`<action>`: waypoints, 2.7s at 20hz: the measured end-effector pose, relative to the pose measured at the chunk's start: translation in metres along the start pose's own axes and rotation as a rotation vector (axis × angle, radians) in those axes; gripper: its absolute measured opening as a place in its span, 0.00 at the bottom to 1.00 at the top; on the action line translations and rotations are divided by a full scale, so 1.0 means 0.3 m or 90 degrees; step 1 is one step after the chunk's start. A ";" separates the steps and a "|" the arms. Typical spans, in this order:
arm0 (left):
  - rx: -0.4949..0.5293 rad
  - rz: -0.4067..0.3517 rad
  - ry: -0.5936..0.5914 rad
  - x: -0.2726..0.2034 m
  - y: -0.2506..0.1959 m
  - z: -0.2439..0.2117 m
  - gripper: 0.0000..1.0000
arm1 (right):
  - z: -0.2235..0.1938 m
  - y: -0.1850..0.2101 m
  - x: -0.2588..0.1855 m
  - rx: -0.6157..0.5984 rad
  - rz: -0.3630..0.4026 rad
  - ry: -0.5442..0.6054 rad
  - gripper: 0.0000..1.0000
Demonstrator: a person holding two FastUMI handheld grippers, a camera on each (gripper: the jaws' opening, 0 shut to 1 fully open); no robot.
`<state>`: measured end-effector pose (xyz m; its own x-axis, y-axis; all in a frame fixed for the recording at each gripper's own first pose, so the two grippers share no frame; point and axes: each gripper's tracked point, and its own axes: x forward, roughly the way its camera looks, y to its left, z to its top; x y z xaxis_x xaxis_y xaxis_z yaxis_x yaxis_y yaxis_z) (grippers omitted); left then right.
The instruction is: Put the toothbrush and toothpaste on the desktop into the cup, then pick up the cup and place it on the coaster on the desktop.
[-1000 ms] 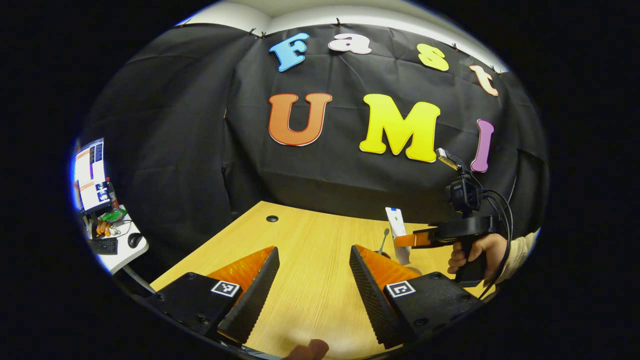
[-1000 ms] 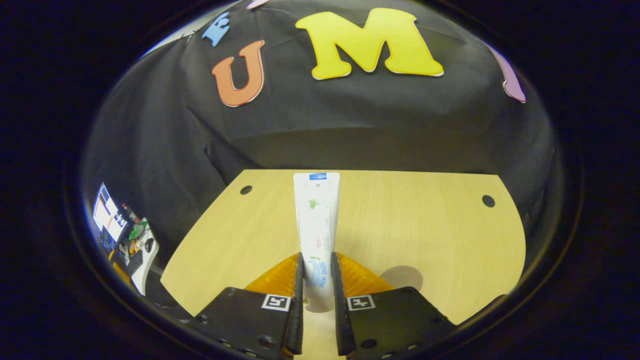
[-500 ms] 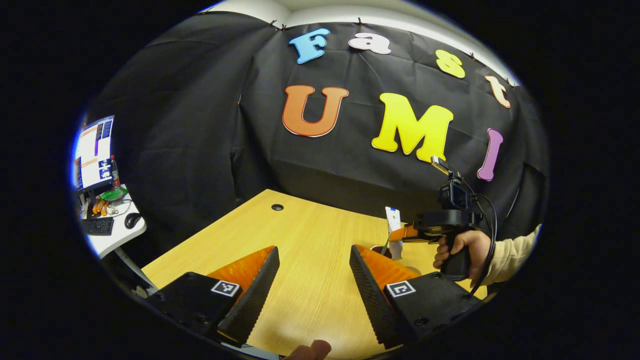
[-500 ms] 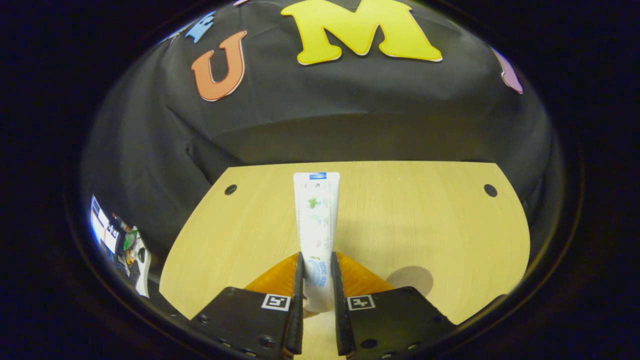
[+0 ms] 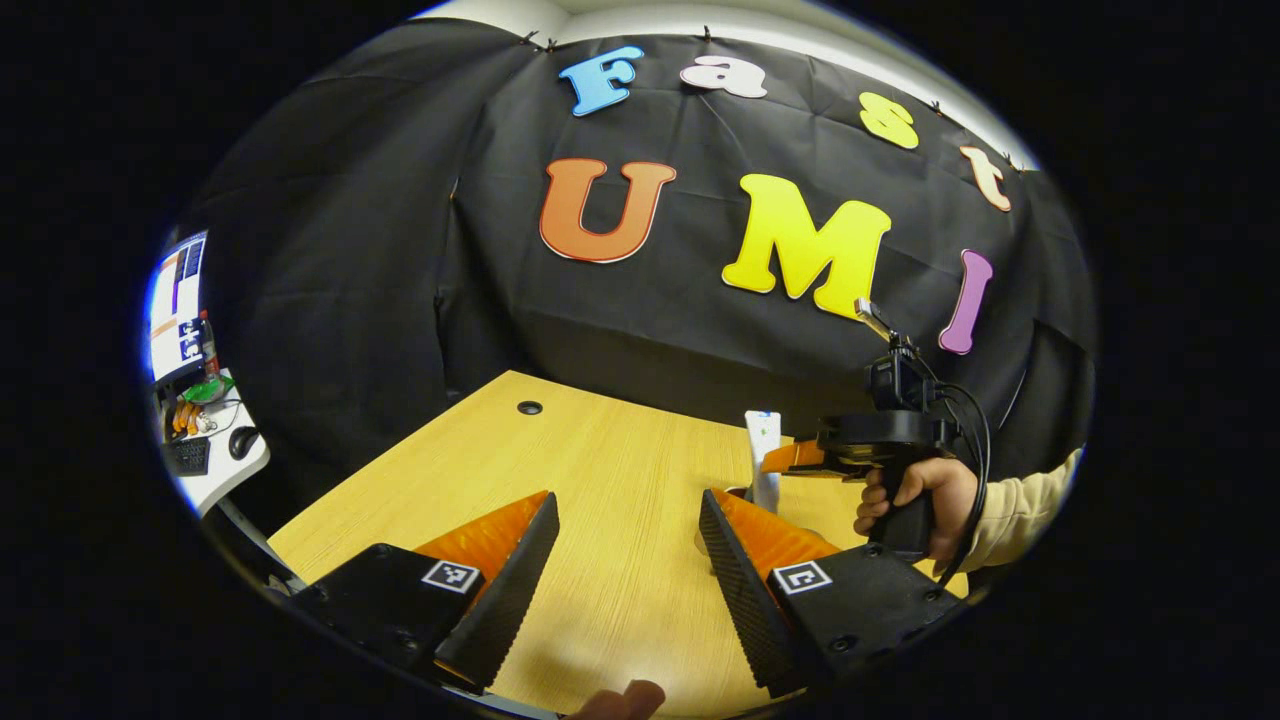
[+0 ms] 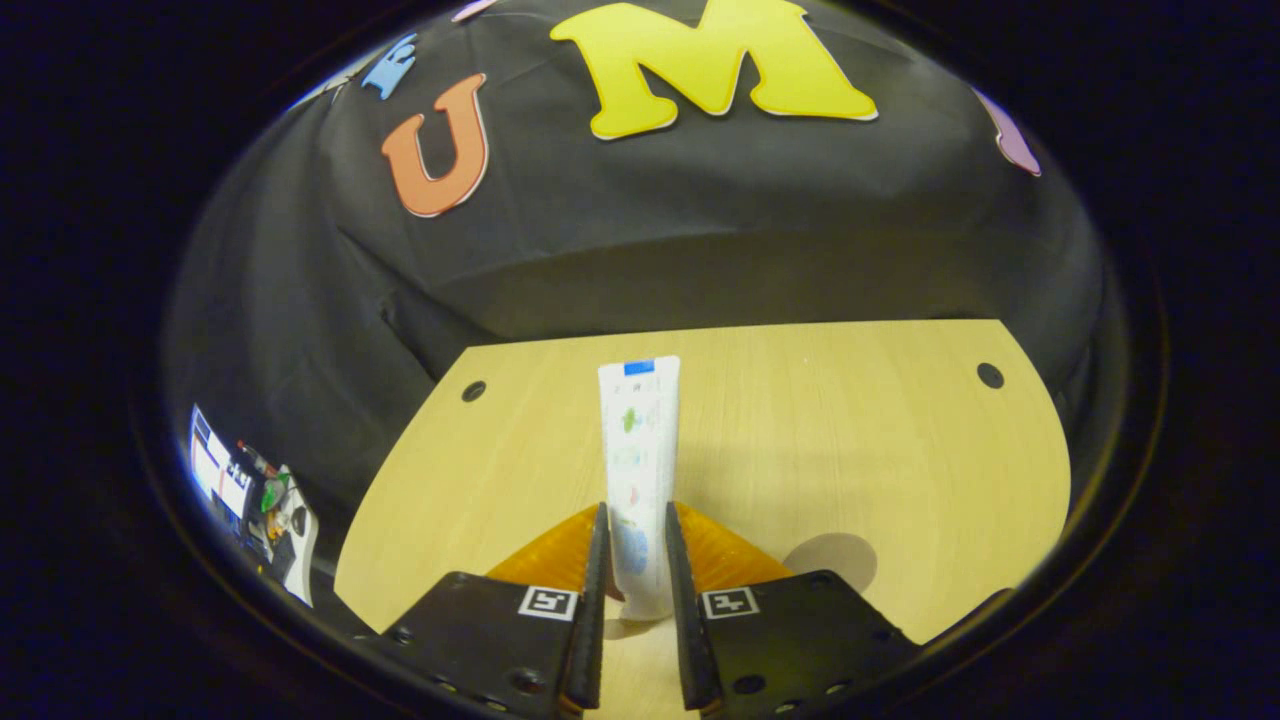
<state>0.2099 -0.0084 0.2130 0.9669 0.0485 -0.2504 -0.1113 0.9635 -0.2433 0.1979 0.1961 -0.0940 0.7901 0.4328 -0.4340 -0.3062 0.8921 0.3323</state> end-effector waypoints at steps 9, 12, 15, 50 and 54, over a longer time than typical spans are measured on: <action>0.025 -0.036 0.028 0.052 -0.046 -0.054 0.91 | 0.010 -0.032 -0.108 -0.008 -0.018 -0.009 0.31; 0.044 -0.059 0.053 0.090 -0.081 -0.085 0.91 | 0.043 -0.053 -0.208 -0.023 -0.020 -0.046 0.38; 0.041 -0.066 0.095 0.149 -0.103 -0.121 0.91 | 0.058 -0.082 -0.306 -0.035 -0.022 -0.068 0.47; 0.272 -0.049 0.666 0.609 -0.401 -0.564 0.80 | -0.180 -0.734 -0.922 0.092 -0.113 -0.151 0.96; 0.253 -0.051 0.702 0.596 -0.429 -0.603 0.62 | -0.181 -0.804 -0.930 0.126 -0.126 -0.152 0.96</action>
<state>0.3556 -0.1712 0.0300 0.2248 -0.0818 -0.9710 0.2089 0.9773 -0.0340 0.0225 -0.1329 -0.0987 0.9326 0.1918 -0.3059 -0.0456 0.9030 0.4272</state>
